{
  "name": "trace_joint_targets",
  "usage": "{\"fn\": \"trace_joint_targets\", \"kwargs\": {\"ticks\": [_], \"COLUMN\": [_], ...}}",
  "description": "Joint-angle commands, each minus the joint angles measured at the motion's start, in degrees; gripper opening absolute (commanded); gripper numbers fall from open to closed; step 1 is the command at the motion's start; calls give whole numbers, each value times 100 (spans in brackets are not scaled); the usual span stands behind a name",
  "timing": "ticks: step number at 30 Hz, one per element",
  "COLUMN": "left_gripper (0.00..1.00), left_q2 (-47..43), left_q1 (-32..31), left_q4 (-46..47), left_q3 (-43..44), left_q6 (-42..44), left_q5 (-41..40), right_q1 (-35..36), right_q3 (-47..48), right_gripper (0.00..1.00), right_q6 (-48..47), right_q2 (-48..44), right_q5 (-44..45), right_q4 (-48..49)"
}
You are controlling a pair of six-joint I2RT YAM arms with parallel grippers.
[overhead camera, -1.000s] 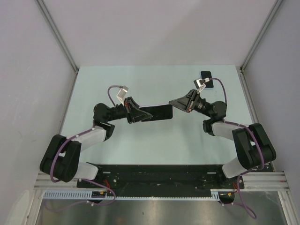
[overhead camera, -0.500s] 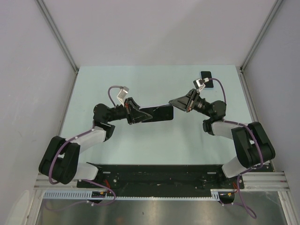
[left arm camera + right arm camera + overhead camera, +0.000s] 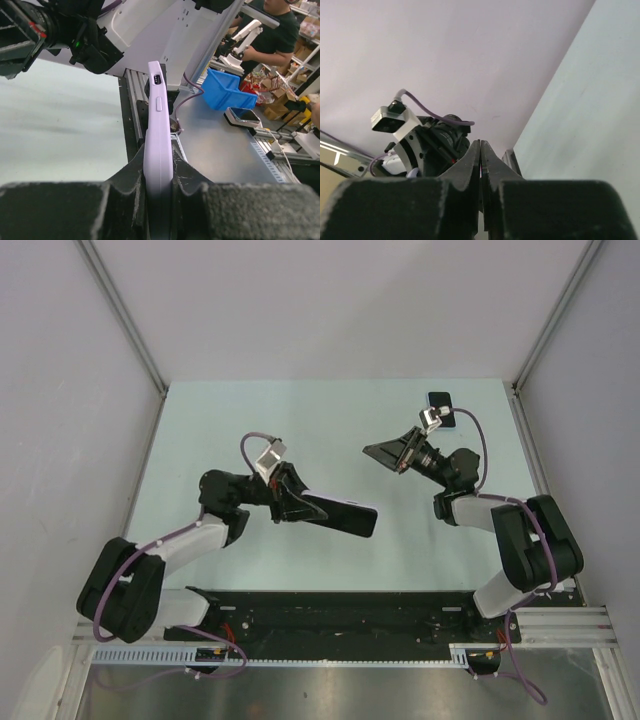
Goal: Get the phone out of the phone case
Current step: Remove the phone case from the phone.
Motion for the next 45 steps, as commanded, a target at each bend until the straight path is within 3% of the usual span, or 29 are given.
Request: {"fn": "trace_joint_targets", "kwargs": {"ticks": [1, 7, 11, 27, 34, 45], "left_gripper": [0, 0, 0, 0, 0, 0], "left_q2": [-168, -81, 112, 350, 210, 210], "left_q1": [20, 187, 336, 838, 838, 768], "left_q4": [2570, 2578, 2570, 2412, 1902, 1814], "left_q3": [187, 126, 99, -68, -112, -112], "left_q6": [-114, -123, -175, -106, 342, 395], "left_q5": [208, -56, -346, -1208, -1366, -1261], "right_q1": [40, -56, -241, -268, -162, 75], "right_q3": [145, 145, 146, 154, 154, 154], "right_gripper": [7, 22, 30, 44, 47, 47], "right_q6": [-694, -1247, -2512, -5281, -5440, -5863], "right_q2": [-100, -363, -697, -1655, -1753, -1683], "right_q5": [219, 114, -369, -2031, -2163, -1513], "right_q4": [-134, -3, 156, -1565, -1760, -2209]}}
